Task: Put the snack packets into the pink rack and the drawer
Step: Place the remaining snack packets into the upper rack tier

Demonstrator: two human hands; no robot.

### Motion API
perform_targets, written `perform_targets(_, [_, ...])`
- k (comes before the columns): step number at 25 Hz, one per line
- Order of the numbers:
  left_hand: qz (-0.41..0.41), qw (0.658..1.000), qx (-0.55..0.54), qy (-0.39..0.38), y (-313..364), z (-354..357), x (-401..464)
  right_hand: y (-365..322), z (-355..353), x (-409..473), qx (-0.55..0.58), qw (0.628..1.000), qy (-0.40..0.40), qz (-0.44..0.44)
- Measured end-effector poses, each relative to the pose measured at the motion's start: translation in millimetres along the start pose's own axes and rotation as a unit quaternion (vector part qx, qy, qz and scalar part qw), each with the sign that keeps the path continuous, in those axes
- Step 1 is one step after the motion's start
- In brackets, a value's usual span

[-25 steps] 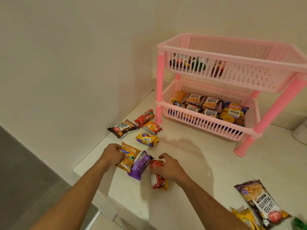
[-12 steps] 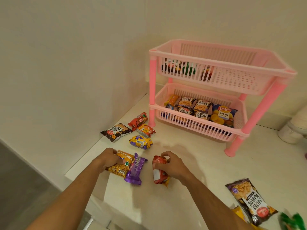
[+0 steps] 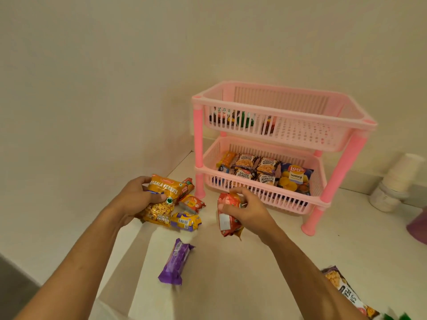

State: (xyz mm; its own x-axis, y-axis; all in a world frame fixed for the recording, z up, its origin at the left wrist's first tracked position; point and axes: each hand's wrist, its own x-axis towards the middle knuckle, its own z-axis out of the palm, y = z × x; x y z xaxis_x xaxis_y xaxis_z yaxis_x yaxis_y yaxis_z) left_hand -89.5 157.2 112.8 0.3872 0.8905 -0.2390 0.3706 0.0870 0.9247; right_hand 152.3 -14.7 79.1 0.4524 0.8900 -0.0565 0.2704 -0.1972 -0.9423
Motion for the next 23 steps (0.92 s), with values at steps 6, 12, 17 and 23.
perform_targets(6, [0.132,0.988,-0.044,-0.068,94.2,51.2,-9.6,-57.3,-67.9,8.6,0.013,0.992,0.086,-0.094])
perform_targets(12, [0.207,0.966,-0.091,-0.123,182.2,111.0,-5.4,-105.7,-146.1,15.1,0.013,0.975,0.182,-0.125])
perform_targets(17, [0.257,0.952,-0.082,-0.148,250.8,159.7,17.8,-142.3,-207.2,32.3,-0.006,0.962,0.238,-0.133])
perform_targets(23, [0.268,0.946,-0.007,-0.183,310.3,223.5,59.4,-163.0,-273.6,74.7,-0.041,0.963,0.26,-0.066])
